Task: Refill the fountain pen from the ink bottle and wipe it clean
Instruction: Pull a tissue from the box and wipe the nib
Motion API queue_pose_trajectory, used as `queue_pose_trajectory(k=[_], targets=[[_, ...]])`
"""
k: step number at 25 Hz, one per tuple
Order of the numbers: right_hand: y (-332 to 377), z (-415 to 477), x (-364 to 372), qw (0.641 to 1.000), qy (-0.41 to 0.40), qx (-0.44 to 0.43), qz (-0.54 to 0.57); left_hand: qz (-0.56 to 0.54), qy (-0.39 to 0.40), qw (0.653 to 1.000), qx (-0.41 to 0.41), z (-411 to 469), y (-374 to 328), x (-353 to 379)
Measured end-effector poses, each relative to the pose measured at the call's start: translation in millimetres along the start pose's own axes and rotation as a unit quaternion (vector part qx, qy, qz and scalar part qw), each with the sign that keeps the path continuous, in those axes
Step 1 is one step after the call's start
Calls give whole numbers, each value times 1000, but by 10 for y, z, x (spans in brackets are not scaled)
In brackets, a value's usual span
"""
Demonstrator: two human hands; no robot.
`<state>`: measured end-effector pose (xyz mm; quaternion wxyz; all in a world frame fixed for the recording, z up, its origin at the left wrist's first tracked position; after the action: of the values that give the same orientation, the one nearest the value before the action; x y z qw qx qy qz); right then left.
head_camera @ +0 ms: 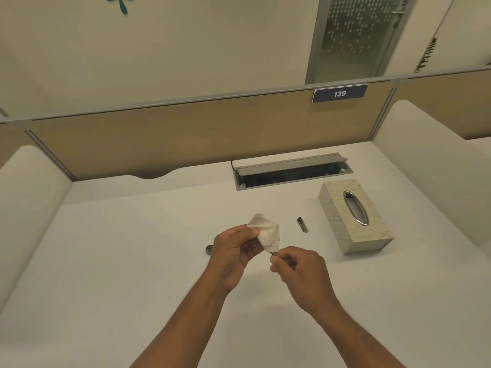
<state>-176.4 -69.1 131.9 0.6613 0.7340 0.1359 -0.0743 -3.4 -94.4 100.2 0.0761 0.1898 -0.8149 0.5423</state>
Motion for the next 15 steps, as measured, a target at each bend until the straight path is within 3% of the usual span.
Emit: queue_pose_trajectory(k=[9, 15], targets=[[86, -66, -145, 998, -41, -3, 41, -58, -148, 987, -26, 94, 69, -240], [232, -42, -66, 996, -54, -52, 46, -28, -159, 987, -27, 7, 80, -162]])
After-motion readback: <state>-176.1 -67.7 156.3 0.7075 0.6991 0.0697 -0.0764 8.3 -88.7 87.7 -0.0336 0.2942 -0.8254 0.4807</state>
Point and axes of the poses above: each hand's wrist, its own z-axis towards the middle knuckle, its own x-axis out of the palm, y = z × x, the point moved 5 cm from there along z, towards the middle knuckle, and after that the axes turned 12 degrees about z, right-handed, at the moved point
